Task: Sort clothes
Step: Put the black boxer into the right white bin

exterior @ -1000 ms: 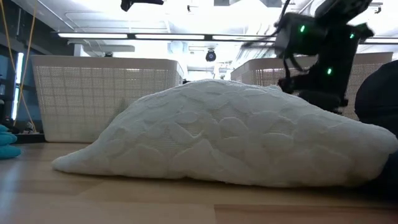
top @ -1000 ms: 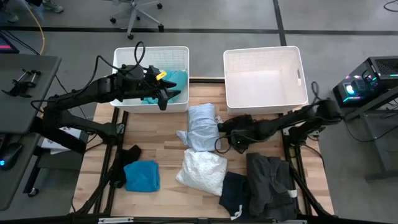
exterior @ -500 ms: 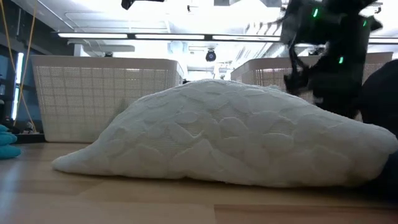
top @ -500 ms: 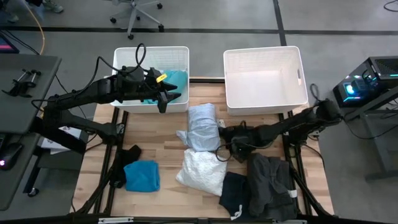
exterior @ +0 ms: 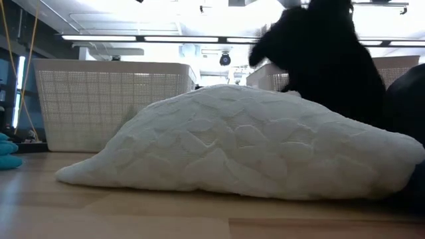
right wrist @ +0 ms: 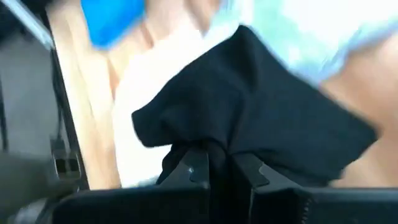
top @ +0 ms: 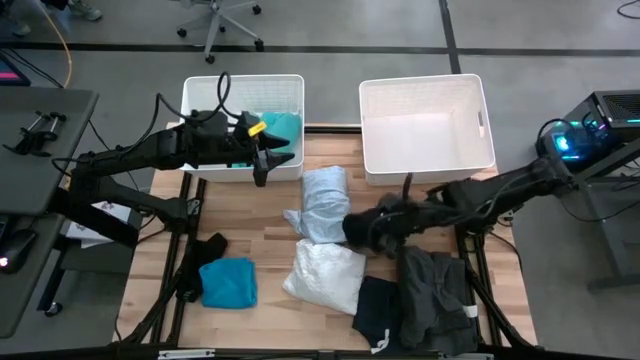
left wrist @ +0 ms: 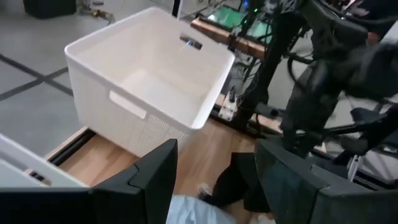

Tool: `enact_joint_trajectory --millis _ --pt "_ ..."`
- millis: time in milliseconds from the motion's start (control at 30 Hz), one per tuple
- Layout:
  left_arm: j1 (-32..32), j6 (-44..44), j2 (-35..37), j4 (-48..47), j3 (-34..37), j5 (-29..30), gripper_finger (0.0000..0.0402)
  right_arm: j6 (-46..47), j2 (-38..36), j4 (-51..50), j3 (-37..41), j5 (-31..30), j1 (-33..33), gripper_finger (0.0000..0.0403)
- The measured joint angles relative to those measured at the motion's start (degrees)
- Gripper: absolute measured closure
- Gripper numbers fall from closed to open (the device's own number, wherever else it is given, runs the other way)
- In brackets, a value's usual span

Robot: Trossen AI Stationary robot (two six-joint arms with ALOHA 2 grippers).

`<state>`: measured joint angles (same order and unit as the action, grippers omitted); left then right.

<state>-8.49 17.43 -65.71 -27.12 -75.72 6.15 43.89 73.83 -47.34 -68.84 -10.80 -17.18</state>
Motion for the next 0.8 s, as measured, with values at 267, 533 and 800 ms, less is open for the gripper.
enact_joint_trajectory --millis 267,533,800 --pt "0.00 -0.03 0.00 1.75 0.00 0.00 0.0200 -6.93 0.05 -11.12 -16.12 -14.89 3.00 0.0398" --pt "1.07 0.37 0.00 1.73 0.00 0.02 0.0200 -15.76 -0.03 -21.57 -30.79 -27.95 12.35 0.0398" --pt "1.92 0.38 0.00 1.73 0.00 0.44 0.0200 -30.45 -0.01 -23.51 -35.37 -33.79 33.10 0.0398"
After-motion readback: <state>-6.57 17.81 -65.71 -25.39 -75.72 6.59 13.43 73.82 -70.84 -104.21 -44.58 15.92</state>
